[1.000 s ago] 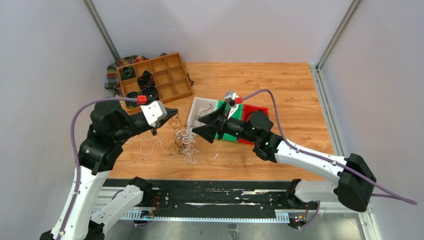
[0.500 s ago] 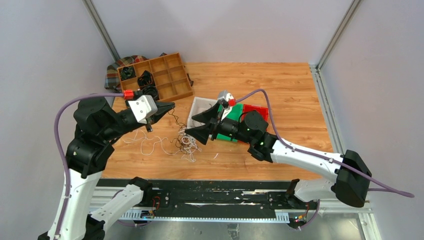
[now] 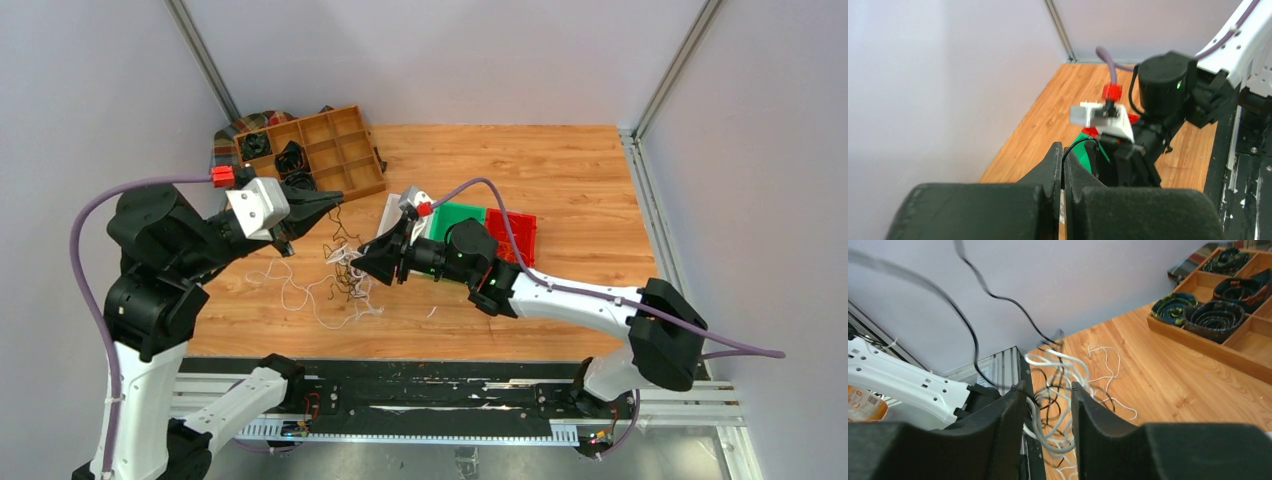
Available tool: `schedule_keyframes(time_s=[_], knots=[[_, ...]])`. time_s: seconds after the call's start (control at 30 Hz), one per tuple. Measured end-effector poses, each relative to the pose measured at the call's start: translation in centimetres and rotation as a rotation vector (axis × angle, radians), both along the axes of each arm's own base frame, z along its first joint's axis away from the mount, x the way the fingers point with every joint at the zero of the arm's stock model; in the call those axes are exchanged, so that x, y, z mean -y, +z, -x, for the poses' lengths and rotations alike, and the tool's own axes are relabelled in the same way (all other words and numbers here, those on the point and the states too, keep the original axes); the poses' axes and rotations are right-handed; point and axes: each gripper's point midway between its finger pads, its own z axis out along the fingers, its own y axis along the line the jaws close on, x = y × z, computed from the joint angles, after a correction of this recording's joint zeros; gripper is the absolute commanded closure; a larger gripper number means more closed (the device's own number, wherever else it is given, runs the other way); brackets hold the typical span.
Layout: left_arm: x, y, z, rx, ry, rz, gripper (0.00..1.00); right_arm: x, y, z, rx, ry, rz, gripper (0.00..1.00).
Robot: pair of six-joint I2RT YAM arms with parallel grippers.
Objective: Untangle the cables
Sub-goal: Untie the cable.
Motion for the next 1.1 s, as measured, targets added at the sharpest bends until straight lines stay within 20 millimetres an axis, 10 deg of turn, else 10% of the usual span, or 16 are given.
schedule_keyframes(time_s=[0.4, 0.7, 0.83, 0.93, 1.1], knots=[[-0.2, 4.9, 1.2, 0.069, -0.011, 0.059, 0.99, -0.1, -7.8, -0.7, -0.068, -0.034, 0.111, 0.72], [-1.2, 10.2, 2.1, 0.196, 0.028, 0.108, 0.99, 2.3, -17.5, -0.6, -0.188, -0.11, 0.254, 0.8], [-1.6, 11.1, 2.4, 0.233, 0.045, 0.114, 1.0, 3.7, -19.9, -0.6, -0.221, -0.153, 0.298, 0.64], [-1.6, 10.6, 2.2, 0.235, 0.047, 0.104, 1.0, 4.8, -19.0, -0.6, -0.21, -0.184, 0.294, 0.45], [-1.3, 7.5, 1.4, 0.185, 0.042, 0.057, 1.0, 6.9, -8.8, -0.8, -0.071, -0.236, 0.117, 0.29]])
